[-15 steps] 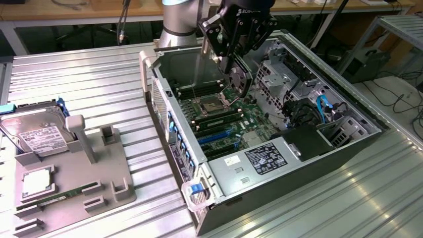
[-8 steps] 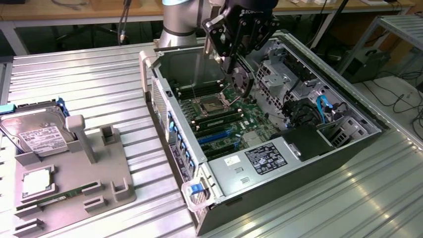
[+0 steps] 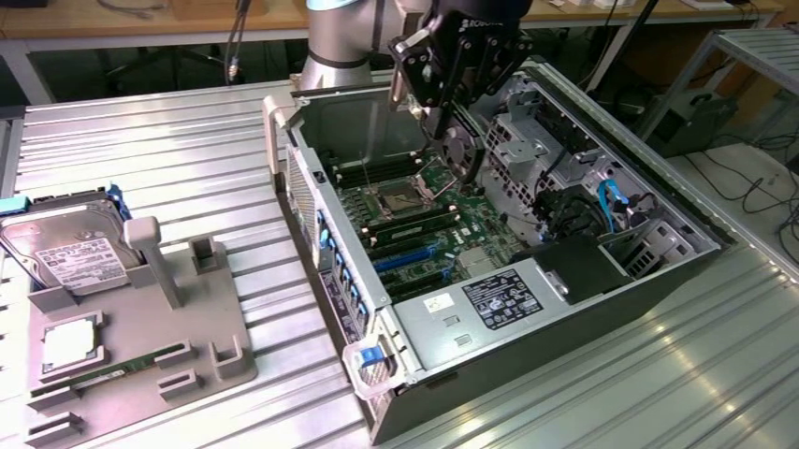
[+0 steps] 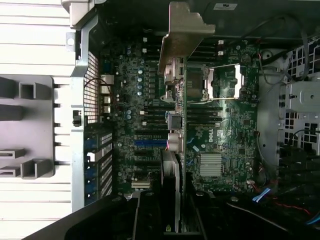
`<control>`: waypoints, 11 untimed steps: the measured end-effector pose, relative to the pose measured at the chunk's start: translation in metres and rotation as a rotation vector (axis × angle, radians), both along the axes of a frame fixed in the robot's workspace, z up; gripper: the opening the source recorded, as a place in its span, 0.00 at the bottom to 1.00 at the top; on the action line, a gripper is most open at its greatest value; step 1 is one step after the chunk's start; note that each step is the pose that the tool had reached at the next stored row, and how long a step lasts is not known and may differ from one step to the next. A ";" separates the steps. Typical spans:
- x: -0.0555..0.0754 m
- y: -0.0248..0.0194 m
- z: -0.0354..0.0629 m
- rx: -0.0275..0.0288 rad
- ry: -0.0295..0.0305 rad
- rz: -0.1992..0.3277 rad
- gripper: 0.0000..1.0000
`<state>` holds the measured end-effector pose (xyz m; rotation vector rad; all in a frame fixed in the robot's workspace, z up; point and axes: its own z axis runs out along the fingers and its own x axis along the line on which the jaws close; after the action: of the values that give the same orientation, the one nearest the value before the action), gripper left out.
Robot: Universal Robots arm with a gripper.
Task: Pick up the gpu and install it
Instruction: 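Pick up the gpu and move the gpu toward the slot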
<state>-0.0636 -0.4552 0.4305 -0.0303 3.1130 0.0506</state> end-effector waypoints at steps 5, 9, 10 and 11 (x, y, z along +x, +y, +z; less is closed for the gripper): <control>0.009 0.0000 -0.0012 0.0000 0.0000 0.000 0.27; 0.017 0.0000 -0.0027 -0.0001 0.0000 0.000 0.27; 0.020 0.0000 -0.0029 0.0000 0.0000 0.000 0.27; 0.024 0.0000 -0.0033 0.0001 0.0000 0.000 0.27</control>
<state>-0.0399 -0.4552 0.4272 -0.0302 3.1130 0.0507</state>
